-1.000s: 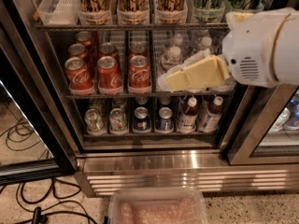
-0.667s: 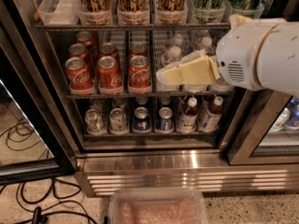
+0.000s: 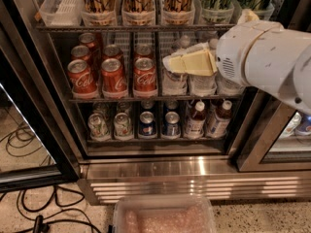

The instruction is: Pick orange can from top shelf of fridge

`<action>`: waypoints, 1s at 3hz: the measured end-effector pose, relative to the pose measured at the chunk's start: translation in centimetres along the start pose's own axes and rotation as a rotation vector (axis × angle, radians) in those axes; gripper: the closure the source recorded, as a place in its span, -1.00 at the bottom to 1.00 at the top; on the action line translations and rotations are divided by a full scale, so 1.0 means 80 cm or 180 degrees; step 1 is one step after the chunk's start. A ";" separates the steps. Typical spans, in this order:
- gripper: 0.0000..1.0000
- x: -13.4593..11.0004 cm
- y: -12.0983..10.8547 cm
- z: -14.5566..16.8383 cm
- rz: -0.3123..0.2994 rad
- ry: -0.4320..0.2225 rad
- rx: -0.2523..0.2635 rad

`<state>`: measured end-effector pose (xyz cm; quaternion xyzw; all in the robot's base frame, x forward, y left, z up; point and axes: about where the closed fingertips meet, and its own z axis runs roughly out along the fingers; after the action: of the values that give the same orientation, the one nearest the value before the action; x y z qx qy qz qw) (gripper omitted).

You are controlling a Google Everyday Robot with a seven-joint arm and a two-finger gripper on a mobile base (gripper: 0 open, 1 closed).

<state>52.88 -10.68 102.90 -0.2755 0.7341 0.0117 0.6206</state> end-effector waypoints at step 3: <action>-0.58 -0.016 -0.003 0.012 0.0234 -0.0276 0.0303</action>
Offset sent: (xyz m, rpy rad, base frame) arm -0.0155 -0.0166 -0.0109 0.1452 -0.0697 -0.1477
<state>53.93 -10.05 103.96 -0.2178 0.7158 0.0114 0.6633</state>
